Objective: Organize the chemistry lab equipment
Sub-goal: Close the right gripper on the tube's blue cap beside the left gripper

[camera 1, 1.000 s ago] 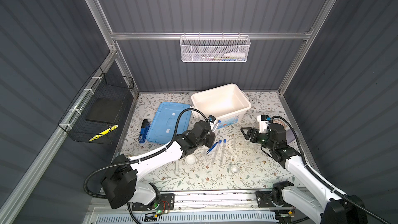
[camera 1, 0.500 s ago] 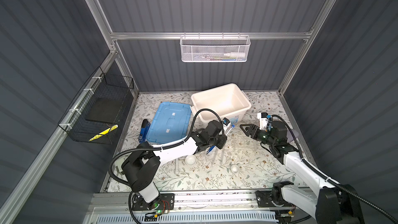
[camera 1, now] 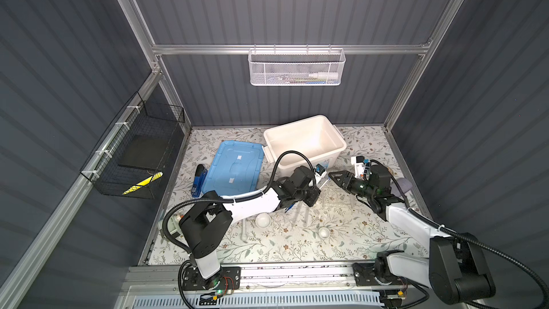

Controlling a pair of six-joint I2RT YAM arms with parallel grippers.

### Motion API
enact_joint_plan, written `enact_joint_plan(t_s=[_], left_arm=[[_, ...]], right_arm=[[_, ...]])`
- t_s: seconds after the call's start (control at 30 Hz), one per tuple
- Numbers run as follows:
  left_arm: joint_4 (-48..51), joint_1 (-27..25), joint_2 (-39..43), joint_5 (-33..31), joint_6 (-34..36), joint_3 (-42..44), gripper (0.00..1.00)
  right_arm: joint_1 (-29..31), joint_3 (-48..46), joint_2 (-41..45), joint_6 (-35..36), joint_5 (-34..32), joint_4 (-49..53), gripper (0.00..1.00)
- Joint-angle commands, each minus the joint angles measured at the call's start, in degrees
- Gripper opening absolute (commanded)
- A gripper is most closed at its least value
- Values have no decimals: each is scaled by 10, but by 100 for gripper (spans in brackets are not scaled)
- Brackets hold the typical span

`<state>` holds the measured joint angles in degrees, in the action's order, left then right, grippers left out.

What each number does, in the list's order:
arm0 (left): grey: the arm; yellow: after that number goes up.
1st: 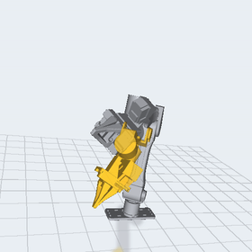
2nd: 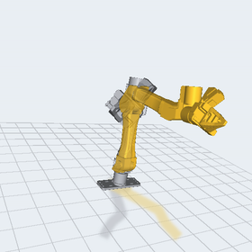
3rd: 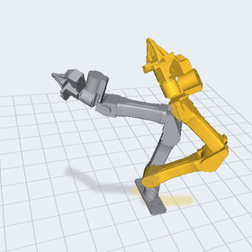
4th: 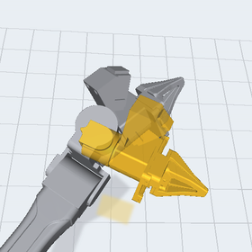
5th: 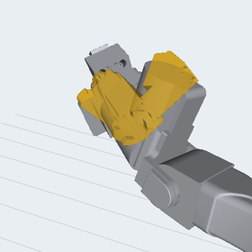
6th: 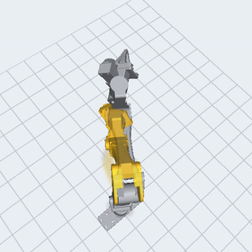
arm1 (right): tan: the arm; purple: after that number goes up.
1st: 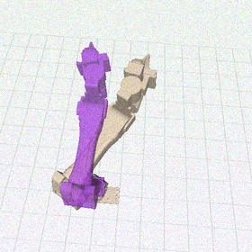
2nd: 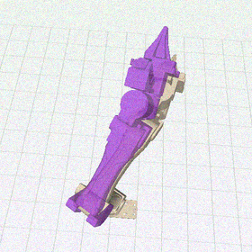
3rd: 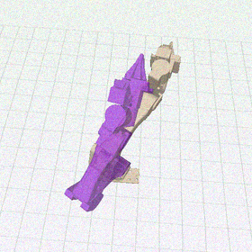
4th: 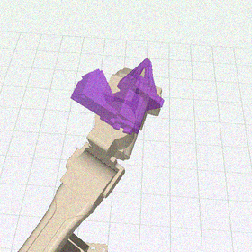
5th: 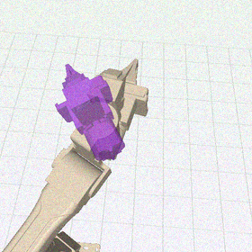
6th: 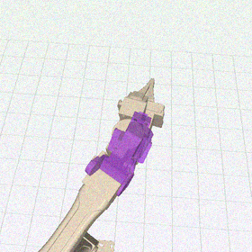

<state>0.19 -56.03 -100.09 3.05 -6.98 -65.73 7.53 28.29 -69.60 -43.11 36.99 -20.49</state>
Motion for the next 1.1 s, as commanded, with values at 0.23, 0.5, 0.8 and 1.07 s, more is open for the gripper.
enact_joint_plan(t_s=[0.23,0.5,0.8,1.07], left_arm=[[-8,-6,-23,20,13,-24,9],[-15,-7,-22,18,11,-23,9],[-19,-7,-6,3,11,-15,9],[-23,-9,-16,9,10,-21,9]], right_arm=[[-2,-2,-5,-14,14,-30,42],[-3,-6,-6,-15,7,-21,40],[-14,-9,-11,-29,-3,-11,46],[-14,-11,-17,-41,23,-36,43]])
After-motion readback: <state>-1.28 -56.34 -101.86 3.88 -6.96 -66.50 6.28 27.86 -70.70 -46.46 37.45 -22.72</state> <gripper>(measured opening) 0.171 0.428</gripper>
